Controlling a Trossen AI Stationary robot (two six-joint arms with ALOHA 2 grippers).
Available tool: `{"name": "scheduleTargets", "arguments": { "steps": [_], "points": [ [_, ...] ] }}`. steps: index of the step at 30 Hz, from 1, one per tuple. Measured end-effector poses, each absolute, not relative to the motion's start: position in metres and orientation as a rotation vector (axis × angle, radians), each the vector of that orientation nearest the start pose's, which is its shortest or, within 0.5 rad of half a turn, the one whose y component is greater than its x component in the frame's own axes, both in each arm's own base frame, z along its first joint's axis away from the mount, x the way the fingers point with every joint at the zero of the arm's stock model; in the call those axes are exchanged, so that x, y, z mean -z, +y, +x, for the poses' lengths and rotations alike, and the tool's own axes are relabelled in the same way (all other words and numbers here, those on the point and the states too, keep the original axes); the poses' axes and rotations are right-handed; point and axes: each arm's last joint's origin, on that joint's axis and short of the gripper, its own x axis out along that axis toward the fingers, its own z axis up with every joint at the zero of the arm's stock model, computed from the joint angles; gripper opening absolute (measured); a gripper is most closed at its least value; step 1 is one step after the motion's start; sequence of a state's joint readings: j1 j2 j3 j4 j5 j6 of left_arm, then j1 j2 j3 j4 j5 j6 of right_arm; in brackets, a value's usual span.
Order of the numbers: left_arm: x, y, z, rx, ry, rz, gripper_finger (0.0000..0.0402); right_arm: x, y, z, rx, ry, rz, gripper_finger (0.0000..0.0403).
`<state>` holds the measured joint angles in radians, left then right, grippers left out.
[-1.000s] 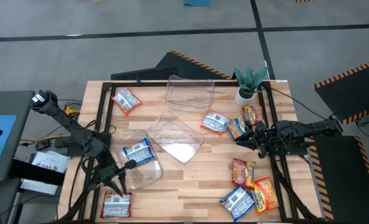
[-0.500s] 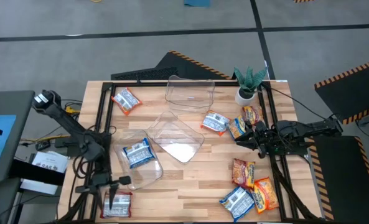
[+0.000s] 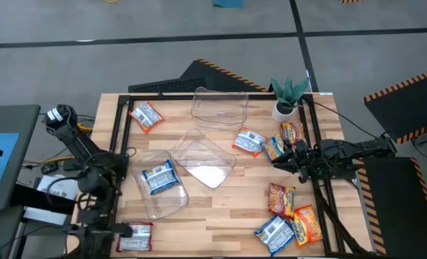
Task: Sort Maruchan noodles
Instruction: Put the bottom right red noodle pack into the top transparent bin
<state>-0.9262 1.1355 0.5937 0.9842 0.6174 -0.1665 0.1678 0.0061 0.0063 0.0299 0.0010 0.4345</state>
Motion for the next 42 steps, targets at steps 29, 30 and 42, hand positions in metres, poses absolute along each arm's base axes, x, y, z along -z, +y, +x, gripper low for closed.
{"name": "scheduleTargets", "arguments": {
  "steps": [29, 30, 42],
  "points": [
    [-0.246, -0.133, 0.181, 0.037, 0.259, 0.424, 0.0103, -0.202, 0.013, 0.089, -0.152, -0.371, 0.391, 0.0123],
    [-0.243, -0.128, 0.182, 0.037, 0.287, 0.417, 0.0103, -0.203, 0.013, 0.089, -0.163, -0.376, 0.366, 0.0123],
    [-0.254, -0.09, 0.175, 0.371, 0.117, 0.32, 0.0102, -0.212, 0.027, 0.115, -0.252, -0.408, 0.283, 0.0123]
  ]
}}
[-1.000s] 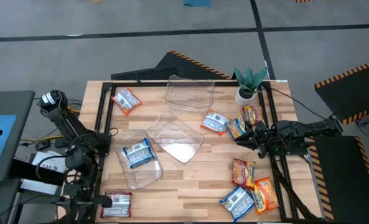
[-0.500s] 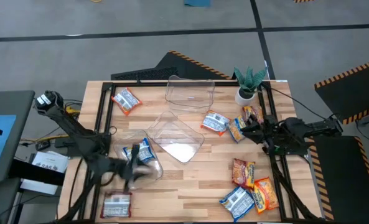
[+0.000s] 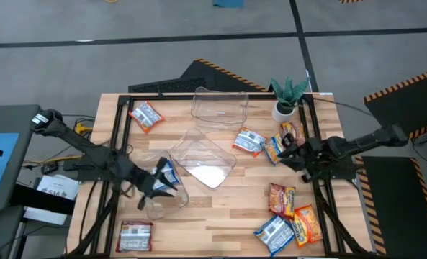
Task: Sort Maruchan noodles
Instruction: Put the bottom right red noodle pack into the top transparent bin
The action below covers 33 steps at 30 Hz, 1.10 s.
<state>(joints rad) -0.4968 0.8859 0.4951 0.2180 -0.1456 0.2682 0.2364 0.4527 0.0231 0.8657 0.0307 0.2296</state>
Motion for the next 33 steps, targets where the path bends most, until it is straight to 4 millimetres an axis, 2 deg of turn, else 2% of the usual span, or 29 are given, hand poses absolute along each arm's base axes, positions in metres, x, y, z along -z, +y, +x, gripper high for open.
{"name": "scheduleTargets", "arguments": {
  "steps": [5, 10, 15, 18, 20, 22, 25, 29, 33],
  "points": [
    [-0.265, -0.071, 0.149, 0.397, -0.031, 0.234, 0.0102, -0.235, 0.04, 0.147, -0.28, -0.36, 0.282, 0.0123],
    [-0.264, -0.06, 0.128, 0.38, -0.114, 0.166, 0.0102, -0.248, 0.06, 0.193, -0.293, -0.158, 0.245, 0.0123],
    [-0.265, -0.056, 0.12, 0.38, -0.137, 0.137, 0.0102, -0.259, 0.071, 0.236, -0.239, -0.092, 0.154, 0.0123],
    [-0.263, -0.056, 0.12, 0.382, -0.12, 0.115, 0.0102, -0.261, 0.075, 0.252, -0.24, 0.14, 0.195, 0.0123],
    [-0.262, -0.056, 0.12, 0.383, -0.107, 0.099, 0.0102, -0.265, 0.076, 0.253, -0.225, 0.403, 0.29, 0.0123],
    [-0.261, -0.057, 0.121, 0.383, -0.098, 0.096, 0.0102, -0.267, 0.081, 0.246, -0.132, 0.685, 0.424, 0.0123],
    [-0.26, -0.057, 0.122, 0.383, -0.089, 0.099, 0.0102, -0.257, 0.094, 0.234, 0.021, 0.985, 0.547, 0.0123],
    [-0.26, -0.057, 0.122, 0.379, -0.088, 0.091, 0.0102, -0.239, 0.114, 0.23, 0.16, 1.132, 0.684, 0.0123],
    [-0.26, -0.057, 0.122, 0.378, -0.087, 0.088, 0.0102, -0.209, 0.122, 0.231, 0.411, 1.279, 0.777, 0.0123]
  ]
}}
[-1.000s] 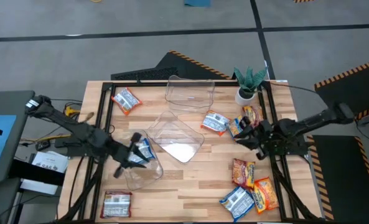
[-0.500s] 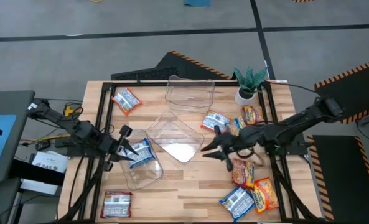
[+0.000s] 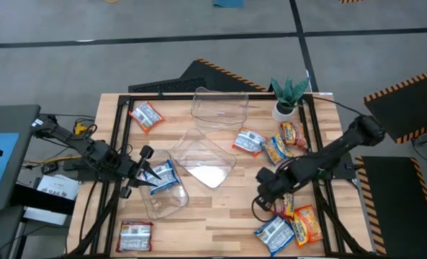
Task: Sort Maruchan noodles
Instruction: Put the bottom right red noodle pack into the top transparent bin
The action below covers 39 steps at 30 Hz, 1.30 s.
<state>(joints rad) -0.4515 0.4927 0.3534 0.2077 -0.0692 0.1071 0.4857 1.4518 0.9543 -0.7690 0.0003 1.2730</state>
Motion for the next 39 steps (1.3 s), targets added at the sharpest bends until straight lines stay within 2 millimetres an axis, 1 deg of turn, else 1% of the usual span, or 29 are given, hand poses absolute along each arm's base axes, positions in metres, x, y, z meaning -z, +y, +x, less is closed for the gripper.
{"name": "scheduleTargets", "arguments": {
  "steps": [2, 5, 9, 13, 17, 21, 23, 25, 29, 36, 39],
  "points": [
    [-0.26, -0.057, 0.122, 0.378, -0.085, 0.08, 0.0102, -0.195, 0.121, 0.232, 0.538, 1.34, 0.785, 0.0123],
    [-0.26, -0.057, 0.122, 0.376, -0.083, 0.073, 0.0102, -0.178, 0.118, 0.236, 0.637, 1.404, 0.755, 0.0123],
    [-0.26, -0.057, 0.122, 0.376, -0.083, 0.074, 0.0102, -0.167, 0.11, 0.241, 0.709, 1.437, 0.746, 0.0123],
    [-0.26, -0.057, 0.122, 0.375, -0.076, 0.077, 0.0103, -0.161, 0.103, 0.244, 0.746, 1.455, 0.739, 0.0123],
    [-0.259, -0.057, 0.122, 0.372, -0.073, 0.079, 0.0102, -0.163, 0.097, 0.242, 0.777, 1.485, 0.71, 0.0122],
    [-0.259, -0.057, 0.122, 0.371, -0.068, 0.08, 0.0102, -0.182, 0.094, 0.24, 0.838, 1.482, 0.655, 0.0112],
    [-0.259, -0.057, 0.122, 0.371, -0.067, 0.08, 0.0102, -0.187, 0.095, 0.24, 0.87, 1.485, 0.635, 0.0105],
    [-0.259, -0.057, 0.122, 0.37, -0.067, 0.08, 0.0102, -0.187, 0.096, 0.241, 0.871, 1.482, 0.64, 0.01],
    [-0.258, -0.057, 0.122, 0.37, -0.062, 0.074, 0.0102, -0.176, 0.098, 0.246, 0.901, 1.5, 0.62, 0.0097],
    [-0.257, -0.057, 0.122, 0.372, -0.043, 0.074, 0.0102, -0.144, 0.098, 0.253, 0.963, 1.591, 0.526, 0.0097],
    [-0.256, -0.057, 0.122, 0.372, -0.042, 0.073, 0.0103, -0.134, 0.098, 0.255, 0.978, 1.622, 0.495, 0.0097]
  ]
}}
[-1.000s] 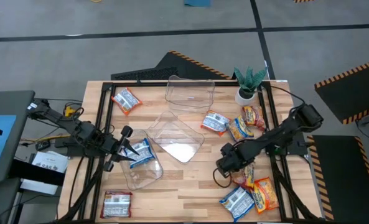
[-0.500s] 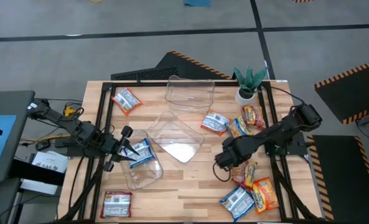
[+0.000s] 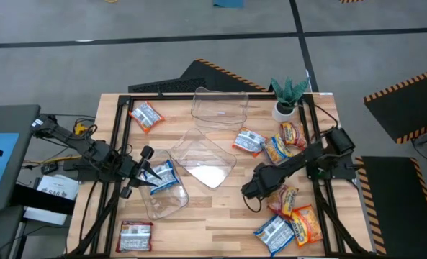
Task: Sort Maruchan noodles
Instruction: Put the bottom right red noodle pack into the top transparent bin
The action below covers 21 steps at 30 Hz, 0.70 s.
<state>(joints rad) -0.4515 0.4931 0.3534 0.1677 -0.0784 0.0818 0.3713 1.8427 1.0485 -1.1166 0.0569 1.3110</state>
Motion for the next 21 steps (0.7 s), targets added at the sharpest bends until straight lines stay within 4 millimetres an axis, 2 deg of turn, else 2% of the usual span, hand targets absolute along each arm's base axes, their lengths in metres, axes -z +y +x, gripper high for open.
{"name": "scheduleTargets", "arguments": {
  "steps": [7, 9, 12, 15, 17, 21],
  "points": [
    [-0.257, -0.057, 0.122, 0.372, -0.044, 0.073, 0.0102, -0.126, 0.099, 0.258, 0.956, 1.632, 0.481, 0.0094],
    [-0.257, -0.057, 0.122, 0.372, -0.044, 0.072, 0.0102, -0.127, 0.099, 0.259, 0.945, 1.628, 0.482, 0.0077],
    [-0.257, -0.057, 0.122, 0.372, -0.042, 0.059, 0.0102, -0.127, 0.099, 0.259, 0.905, 1.632, 0.442, 0.0022],
    [-0.257, -0.057, 0.122, 0.372, -0.042, 0.054, 0.0102, -0.13, 0.101, 0.258, 0.877, 1.623, 0.408, 0.0013],
    [-0.257, -0.057, 0.122, 0.372, -0.042, 0.053, 0.0102, -0.138, 0.104, 0.26, 0.851, 1.602, 0.386, 0.0008],
    [-0.257, -0.057, 0.122, 0.372, -0.043, 0.053, 0.0103, -0.175, 0.108, 0.264, 0.806, 1.495, 0.353, 0.0008]
  ]
}}
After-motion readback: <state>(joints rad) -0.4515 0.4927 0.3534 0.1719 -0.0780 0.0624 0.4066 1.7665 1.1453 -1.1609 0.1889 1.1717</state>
